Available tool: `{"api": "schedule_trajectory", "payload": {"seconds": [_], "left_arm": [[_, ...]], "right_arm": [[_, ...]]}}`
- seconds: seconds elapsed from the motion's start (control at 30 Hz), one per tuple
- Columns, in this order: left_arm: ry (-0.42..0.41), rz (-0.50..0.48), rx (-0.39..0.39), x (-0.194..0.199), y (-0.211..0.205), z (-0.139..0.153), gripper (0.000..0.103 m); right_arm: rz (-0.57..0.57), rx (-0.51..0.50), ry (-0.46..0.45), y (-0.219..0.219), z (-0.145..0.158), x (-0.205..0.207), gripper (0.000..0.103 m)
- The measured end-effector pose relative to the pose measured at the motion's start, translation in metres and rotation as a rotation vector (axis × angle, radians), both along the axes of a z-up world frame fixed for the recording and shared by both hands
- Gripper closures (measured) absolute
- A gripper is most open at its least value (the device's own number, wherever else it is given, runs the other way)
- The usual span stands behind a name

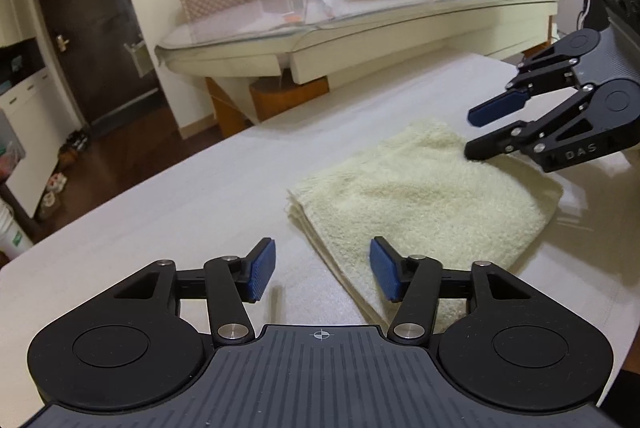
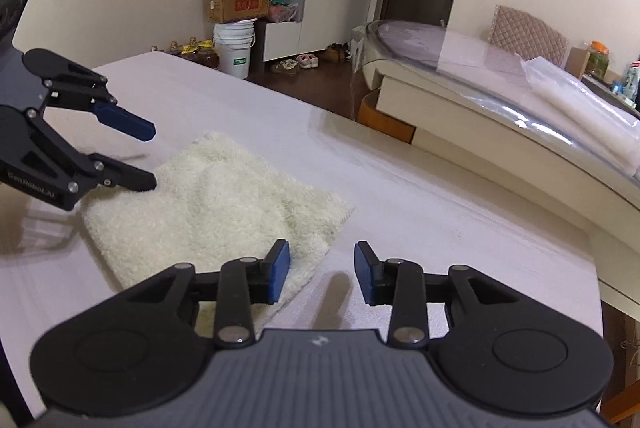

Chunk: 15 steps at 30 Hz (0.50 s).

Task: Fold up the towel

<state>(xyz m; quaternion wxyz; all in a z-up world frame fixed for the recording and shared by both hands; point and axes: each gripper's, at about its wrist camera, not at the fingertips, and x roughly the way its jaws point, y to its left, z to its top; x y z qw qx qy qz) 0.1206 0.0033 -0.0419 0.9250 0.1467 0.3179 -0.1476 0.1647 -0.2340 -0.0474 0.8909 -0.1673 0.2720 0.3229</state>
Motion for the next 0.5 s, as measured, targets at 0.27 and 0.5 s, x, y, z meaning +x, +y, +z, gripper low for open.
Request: {"api": "schedule_trajectory", "payload": {"seconds": [0.27,0.5], "left_arm": [[-0.002,-0.017,-0.02,-0.037,-0.001,0.004,0.046],[-0.012,0.021,-0.029,-0.043,-0.007,-0.002,0.046]], "right_arm": [[0.046,-0.027,-0.007,0.003,-0.004,-0.059,0.065],[-0.005,0.011,0.009,-0.008,-0.007,-0.057,0.057]]}}
